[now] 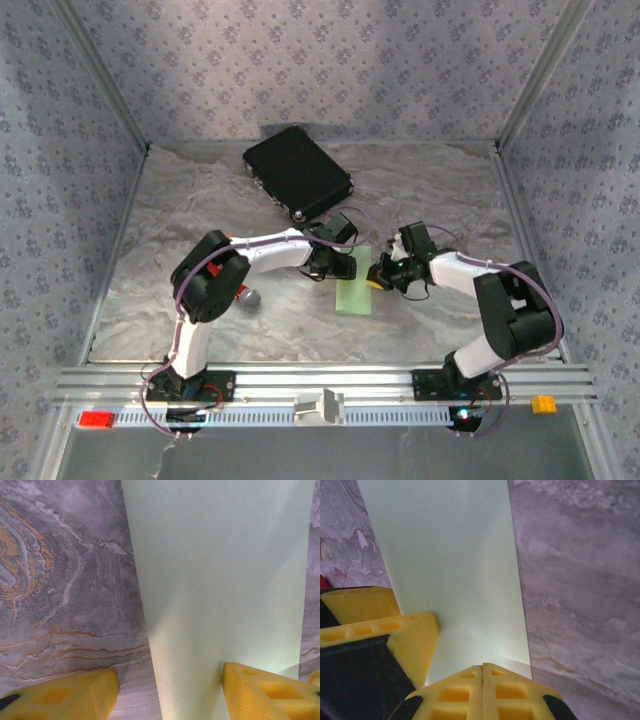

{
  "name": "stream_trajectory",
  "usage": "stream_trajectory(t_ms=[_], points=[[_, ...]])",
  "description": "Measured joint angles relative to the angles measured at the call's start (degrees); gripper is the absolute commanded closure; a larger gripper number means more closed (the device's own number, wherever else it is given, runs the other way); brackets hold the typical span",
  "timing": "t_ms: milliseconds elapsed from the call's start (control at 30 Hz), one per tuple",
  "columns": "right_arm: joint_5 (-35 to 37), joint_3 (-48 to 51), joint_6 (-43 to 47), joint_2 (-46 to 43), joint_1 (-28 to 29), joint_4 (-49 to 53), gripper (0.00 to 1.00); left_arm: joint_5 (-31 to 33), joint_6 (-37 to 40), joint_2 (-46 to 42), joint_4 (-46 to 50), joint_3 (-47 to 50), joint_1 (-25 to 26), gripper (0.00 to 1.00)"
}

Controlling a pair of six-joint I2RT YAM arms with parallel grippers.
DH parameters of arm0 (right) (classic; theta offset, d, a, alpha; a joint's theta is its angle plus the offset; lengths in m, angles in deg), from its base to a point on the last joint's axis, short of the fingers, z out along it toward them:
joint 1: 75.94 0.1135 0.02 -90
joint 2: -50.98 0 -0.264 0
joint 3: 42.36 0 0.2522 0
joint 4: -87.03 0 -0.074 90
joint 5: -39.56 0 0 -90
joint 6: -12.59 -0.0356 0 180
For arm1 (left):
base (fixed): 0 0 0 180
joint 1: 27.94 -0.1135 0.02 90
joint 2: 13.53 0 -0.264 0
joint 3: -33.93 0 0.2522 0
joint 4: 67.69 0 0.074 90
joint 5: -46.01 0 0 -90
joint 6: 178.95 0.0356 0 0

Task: Fold a paper plane with a square sheet of paper (pick it up from the middle)
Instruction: Hold the square sheet of paper at the center of the table.

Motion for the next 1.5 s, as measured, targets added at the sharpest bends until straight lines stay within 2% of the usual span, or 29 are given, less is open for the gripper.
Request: stream_trajectory(t_ms=[767, 1000, 1300, 1367, 1500], points=[[-0.74, -2.25, 0.72, 7.23, 0.96, -4.52, 1.00, 0.24, -0.02, 0.37, 0.20, -0.22, 0.15, 0.39], [-1.57, -2.49, 6.14, 7.78, 0.28, -4.15, 1.00, 0.24, -0.09, -0.50, 0.11, -0.09, 0.37, 0.37], [-2.16, -8.52, 15.26, 11.13, -0.13, 3.96, 1.00, 2.27, -0.92, -7.39, -4.13, 6.82, 0.50, 0.29], [-2.14, -8.85, 16.17, 11.28, -0.17, 4.55, 1.00, 1.86, -1.03, -10.12, -5.31, 8.04, -0.07, 0.34], [-1.68, -9.22, 17.20, 11.30, -0.17, 5.27, 1.00, -2.69, -2.27, -13.18, -12.22, 9.81, -1.81, 0.52]])
